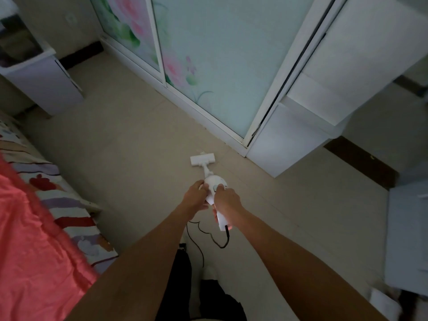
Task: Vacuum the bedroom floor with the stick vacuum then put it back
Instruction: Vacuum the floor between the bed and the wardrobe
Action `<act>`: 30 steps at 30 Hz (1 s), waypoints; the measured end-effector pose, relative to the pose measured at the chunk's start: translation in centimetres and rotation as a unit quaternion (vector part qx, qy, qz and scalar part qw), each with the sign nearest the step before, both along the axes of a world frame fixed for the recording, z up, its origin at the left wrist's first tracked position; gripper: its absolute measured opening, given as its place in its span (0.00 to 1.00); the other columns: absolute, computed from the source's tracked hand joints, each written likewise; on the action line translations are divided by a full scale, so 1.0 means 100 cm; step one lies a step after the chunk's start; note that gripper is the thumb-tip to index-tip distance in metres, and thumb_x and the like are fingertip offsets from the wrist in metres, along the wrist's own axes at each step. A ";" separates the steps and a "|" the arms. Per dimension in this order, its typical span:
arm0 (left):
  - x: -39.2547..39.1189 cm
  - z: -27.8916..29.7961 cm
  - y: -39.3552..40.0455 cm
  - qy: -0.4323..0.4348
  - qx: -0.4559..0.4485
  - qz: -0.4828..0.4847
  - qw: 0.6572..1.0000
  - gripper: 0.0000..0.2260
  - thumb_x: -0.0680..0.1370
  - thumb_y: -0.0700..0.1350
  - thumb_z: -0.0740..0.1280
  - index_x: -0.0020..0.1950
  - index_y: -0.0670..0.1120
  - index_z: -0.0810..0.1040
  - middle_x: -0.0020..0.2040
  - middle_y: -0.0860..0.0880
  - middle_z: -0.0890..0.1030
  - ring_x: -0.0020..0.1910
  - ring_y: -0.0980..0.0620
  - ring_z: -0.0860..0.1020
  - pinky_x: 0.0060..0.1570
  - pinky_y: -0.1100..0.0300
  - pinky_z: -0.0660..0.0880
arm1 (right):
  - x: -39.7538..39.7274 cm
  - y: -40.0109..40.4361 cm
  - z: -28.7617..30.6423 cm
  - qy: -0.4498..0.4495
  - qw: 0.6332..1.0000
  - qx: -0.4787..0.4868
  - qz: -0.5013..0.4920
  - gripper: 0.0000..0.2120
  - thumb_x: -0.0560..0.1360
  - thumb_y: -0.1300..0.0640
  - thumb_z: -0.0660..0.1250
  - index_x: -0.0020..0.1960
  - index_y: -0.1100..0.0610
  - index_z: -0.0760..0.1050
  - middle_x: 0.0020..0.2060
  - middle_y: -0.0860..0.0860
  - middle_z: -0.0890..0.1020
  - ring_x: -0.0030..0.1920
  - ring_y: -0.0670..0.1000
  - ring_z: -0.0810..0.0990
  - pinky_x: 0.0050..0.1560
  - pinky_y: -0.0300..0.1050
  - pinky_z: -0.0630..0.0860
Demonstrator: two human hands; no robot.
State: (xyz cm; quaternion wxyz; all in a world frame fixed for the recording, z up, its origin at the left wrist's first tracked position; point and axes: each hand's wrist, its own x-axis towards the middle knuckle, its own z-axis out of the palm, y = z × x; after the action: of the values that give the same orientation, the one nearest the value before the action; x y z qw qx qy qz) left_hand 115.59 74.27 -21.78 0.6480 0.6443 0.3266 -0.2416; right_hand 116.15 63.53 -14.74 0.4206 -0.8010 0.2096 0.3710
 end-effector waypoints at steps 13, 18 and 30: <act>0.075 -0.006 0.066 -0.009 -0.025 -0.007 1.000 0.19 0.84 0.48 0.59 0.75 0.46 0.68 0.66 0.40 0.77 0.57 0.37 0.82 0.55 0.44 0.80 | 0.073 0.063 0.002 0.010 0.999 0.023 -0.035 0.24 0.83 0.49 0.50 0.64 0.67 0.70 0.34 0.51 0.71 0.31 0.49 0.71 0.31 0.44 0.72; 0.096 -0.008 0.084 -0.016 -0.020 0.011 1.000 0.18 0.83 0.46 0.61 0.73 0.45 0.71 0.62 0.41 0.78 0.56 0.38 0.82 0.53 0.46 0.82 | 0.088 0.084 0.003 0.003 1.000 -0.004 -0.013 0.24 0.82 0.49 0.51 0.66 0.67 0.69 0.38 0.54 0.75 0.34 0.52 0.76 0.29 0.46 0.78; 0.118 -0.007 0.117 -0.047 -0.021 0.037 0.998 0.18 0.80 0.47 0.63 0.70 0.48 0.73 0.62 0.40 0.79 0.56 0.40 0.82 0.43 0.54 0.83 | 0.110 0.119 0.003 -0.083 0.990 -0.104 0.045 0.35 0.79 0.55 0.64 0.77 0.65 0.49 0.64 0.66 0.72 0.61 0.61 0.76 0.62 0.51 0.74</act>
State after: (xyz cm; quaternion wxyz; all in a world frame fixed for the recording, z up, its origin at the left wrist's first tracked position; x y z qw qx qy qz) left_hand 127.38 86.00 -22.45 0.6842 0.6292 0.3138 -0.1935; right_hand 127.10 75.46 -14.40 0.3334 -0.8772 0.1749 0.2978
